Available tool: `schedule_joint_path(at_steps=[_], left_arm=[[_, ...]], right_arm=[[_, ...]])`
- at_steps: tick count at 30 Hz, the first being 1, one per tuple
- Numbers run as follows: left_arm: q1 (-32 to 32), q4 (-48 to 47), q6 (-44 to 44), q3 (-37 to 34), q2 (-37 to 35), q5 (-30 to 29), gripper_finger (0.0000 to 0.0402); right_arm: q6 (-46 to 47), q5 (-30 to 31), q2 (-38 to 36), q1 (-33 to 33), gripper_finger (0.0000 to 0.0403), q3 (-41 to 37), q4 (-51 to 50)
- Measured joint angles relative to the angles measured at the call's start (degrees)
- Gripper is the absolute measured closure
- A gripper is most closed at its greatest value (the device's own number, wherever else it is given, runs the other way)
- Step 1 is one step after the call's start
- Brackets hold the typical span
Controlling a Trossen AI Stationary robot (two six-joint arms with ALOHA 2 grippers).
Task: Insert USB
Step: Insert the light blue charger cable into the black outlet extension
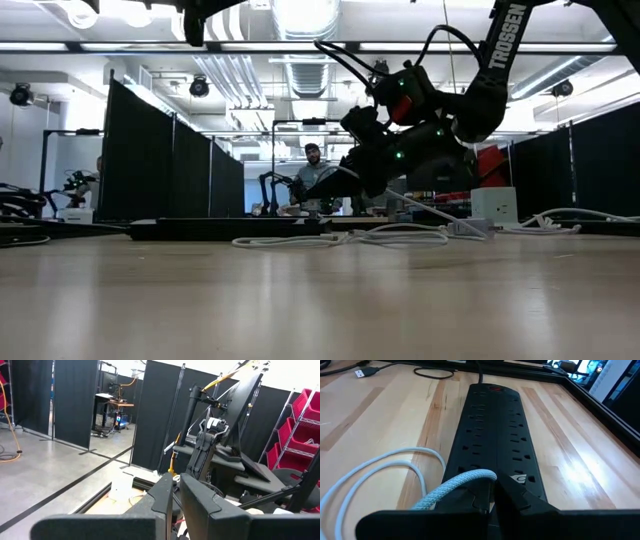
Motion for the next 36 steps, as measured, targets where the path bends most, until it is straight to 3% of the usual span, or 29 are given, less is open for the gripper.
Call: schedule_joint_path(at_steps=[36], left_arm=[[-0.11,-2.82,-1.47,-0.02,0.15,0.04,0.0378]], right_arm=[[-2.95,-6.99,-1.9,-2.79,0.0403,-0.13,-3.52]])
